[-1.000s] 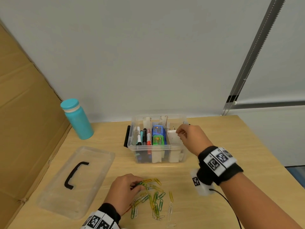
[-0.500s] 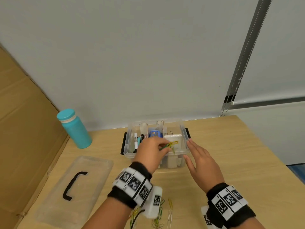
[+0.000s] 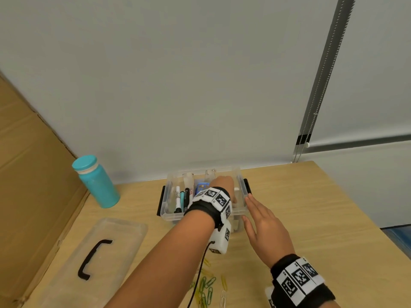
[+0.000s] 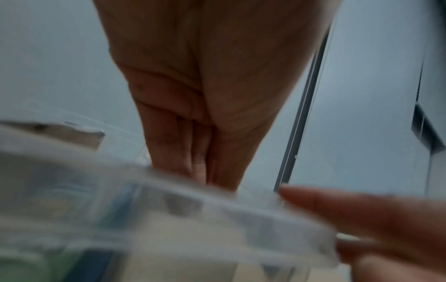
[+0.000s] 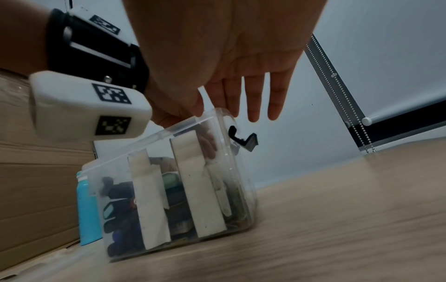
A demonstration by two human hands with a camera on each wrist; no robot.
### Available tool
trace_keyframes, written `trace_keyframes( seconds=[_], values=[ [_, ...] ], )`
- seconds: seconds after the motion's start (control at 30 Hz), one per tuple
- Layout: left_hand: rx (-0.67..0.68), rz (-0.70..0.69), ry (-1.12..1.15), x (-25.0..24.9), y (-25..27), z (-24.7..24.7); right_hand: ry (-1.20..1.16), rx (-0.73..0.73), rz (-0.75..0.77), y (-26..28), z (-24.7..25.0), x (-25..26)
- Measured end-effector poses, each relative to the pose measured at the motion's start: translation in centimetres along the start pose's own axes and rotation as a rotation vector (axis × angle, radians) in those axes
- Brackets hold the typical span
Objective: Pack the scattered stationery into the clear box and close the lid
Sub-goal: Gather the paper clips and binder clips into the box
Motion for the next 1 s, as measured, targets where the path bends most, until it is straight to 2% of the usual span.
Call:
trace_keyframes(
  seconds=[0.1,0.27,0.33,0.4,0.47,0.5,0.57,0.67,0.73,0.8,0.9,1.0],
  values=[
    [-0.043,-0.022,0.225,1.6,1.7,1.1,0.007,0.006,0.018,0.1,0.0,0.0],
    [-0.237,-0.141,0.536,6.7,8.6,2.5,-0.012,0.065,0.0,-0.1,0.1,0.2],
    [-0.248,-0.146,0.559,9.1,11.3,1.6,0.015,0.049,-0.008,0.1,0.3,0.6],
    [-0.264,-0.126,0.51,11.8,13.0,-0.2,0.016,-0.052,-0.002,0.8,1.0,1.8],
    [-0.23,-0.051,0.416,14.6,13.6,-3.2,-0.03,-0.136,0.029,1.8,1.3,3.7],
    [-0.183,0.008,0.369,16.1,13.7,-5.0,-0.056,-0.119,0.042,2.4,1.0,4.6],
    [-0.062,0.095,0.286,18.5,13.9,-8.5,-0.131,0.057,-0.016,3.6,-1.0,5.4],
    [0.109,0.134,0.271,20.2,14.7,-12.6,-0.192,0.536,-0.241,6.5,-5.1,5.5],
    [0.154,0.148,0.292,20.6,15.0,-14.2,-0.181,0.755,-0.332,8.2,-6.7,6.2],
    [0.146,0.162,0.28,20.6,15.0,-15.1,-0.151,0.797,-0.356,8.8,-7.4,7.2],
    [0.12,0.176,0.256,20.2,14.6,-15.5,-0.157,0.779,-0.35,8.5,-8.2,8.8],
    [0.091,0.174,0.27,20.0,14.0,-15.6,-0.121,0.752,-0.277,7.6,-9.0,10.4]
  ],
)
Point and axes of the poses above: each hand's wrist, its own y-axis away from the middle knuckle, its own z-axis out of the back of the hand, x = y × z, the point moved 6 cm from there along -y, towards the middle knuckle, and after that the axes turned 13 degrees about z, right-handed, at the moved point
